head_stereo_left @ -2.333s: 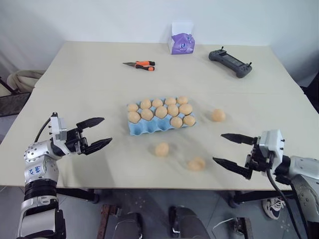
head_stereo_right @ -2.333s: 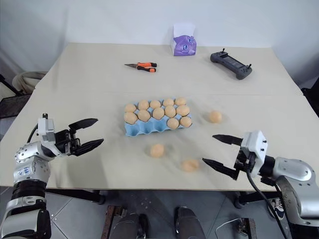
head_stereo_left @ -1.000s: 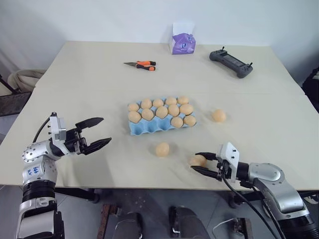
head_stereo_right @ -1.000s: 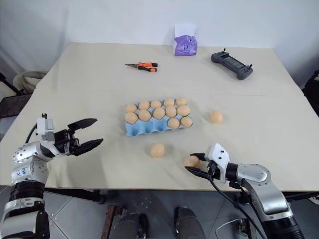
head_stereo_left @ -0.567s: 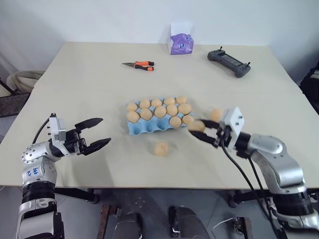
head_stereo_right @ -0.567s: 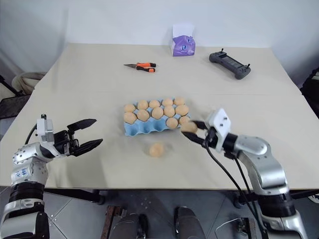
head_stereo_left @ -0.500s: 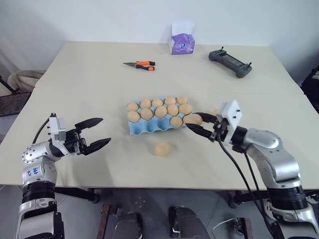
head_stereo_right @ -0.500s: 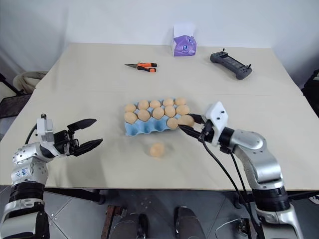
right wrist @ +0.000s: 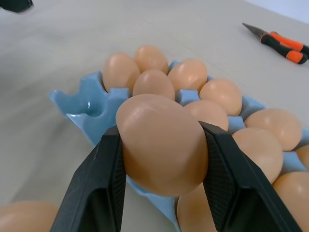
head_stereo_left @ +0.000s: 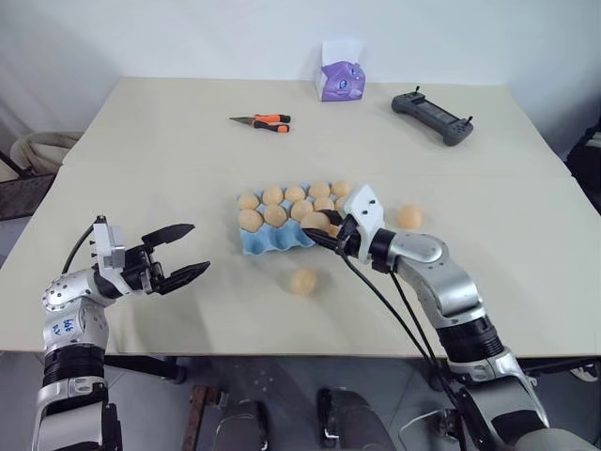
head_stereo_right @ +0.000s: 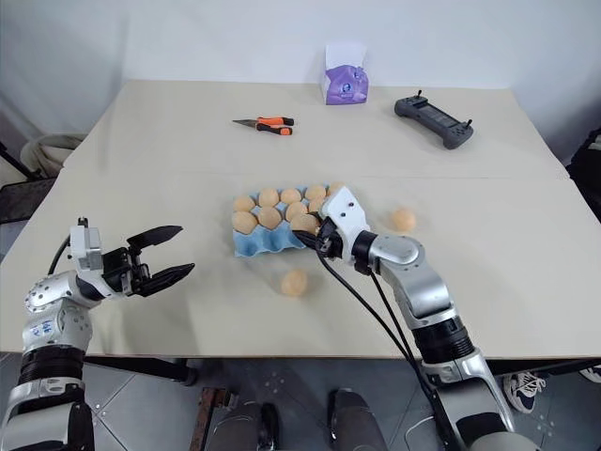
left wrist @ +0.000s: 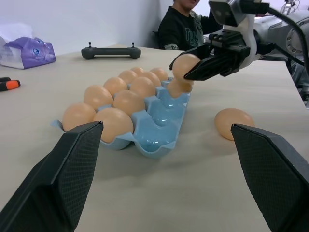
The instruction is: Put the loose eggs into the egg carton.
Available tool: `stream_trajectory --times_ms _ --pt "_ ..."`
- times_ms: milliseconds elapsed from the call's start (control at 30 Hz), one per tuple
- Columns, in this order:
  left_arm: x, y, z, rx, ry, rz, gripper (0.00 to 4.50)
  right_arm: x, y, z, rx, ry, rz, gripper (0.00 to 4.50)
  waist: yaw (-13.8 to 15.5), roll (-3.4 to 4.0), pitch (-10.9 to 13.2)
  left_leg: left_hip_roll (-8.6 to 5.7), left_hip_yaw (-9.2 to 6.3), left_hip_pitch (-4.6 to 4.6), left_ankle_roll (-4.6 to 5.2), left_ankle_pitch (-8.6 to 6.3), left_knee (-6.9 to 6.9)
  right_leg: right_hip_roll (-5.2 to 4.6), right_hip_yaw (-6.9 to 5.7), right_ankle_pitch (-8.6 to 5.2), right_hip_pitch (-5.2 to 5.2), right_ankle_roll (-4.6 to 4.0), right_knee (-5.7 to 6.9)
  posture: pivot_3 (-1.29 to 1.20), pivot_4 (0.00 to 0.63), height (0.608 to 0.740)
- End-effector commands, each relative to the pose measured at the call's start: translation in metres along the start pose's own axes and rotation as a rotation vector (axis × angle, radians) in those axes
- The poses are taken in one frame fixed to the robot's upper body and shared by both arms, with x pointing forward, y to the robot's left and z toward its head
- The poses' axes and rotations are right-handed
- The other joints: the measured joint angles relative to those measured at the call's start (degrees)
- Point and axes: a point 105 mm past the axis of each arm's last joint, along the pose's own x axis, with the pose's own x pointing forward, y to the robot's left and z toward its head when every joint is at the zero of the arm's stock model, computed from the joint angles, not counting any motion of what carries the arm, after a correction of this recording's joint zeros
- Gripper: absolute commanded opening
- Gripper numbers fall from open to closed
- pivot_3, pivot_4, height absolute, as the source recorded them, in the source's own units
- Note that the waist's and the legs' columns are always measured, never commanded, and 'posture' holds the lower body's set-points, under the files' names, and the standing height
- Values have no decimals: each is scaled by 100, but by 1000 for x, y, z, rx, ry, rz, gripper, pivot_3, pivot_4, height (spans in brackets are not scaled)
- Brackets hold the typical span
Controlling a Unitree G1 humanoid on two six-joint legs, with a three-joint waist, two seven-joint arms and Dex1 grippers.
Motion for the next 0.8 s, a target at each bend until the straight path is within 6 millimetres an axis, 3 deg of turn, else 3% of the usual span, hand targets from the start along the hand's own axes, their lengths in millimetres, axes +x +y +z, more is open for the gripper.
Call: stream_trajectory --times_ms 33,200,300,467,667,800 --pt "-4 1 11 46 -37 17 4500 9 -1 13 -59 -41 1 1794 -27 0 0 0 0 1 0 0 0 0 0 0 1 0 1 0 150 740" --pt "-5 0 12 48 -37 22 4500 16 2 13 -61 -47 10 1794 -101 0 0 0 -1 1 -2 1 -5 0 0 0 -1 0 2 0 150 740" --pt "-5 0 12 49 -37 24 4500 19 6 11 -61 -45 26 2628 -108 0 0 1 0 1 -3 2 -6 0 -1 0 -2 0 3 0 150 740" --pt "-5 0 12 49 -36 26 4500 20 8 11 -63 -48 33 4392 -107 0 0 1 0 1 -4 2 -4 -1 0 0 -1 0 3 0 150 740" --pt "-4 1 13 48 -37 25 4500 19 10 18 -72 -73 40 4451 -108 0 0 1 -1 2 -4 2 -7 -1 0 0 -3 0 3 0 150 740" --pt "-3 2 13 48 -40 23 4500 1 4 37 -82 -142 42 4451 -100 1 1 1 -1 0 -4 2 -8 -2 0 0 -3 0 1 0 150 740"
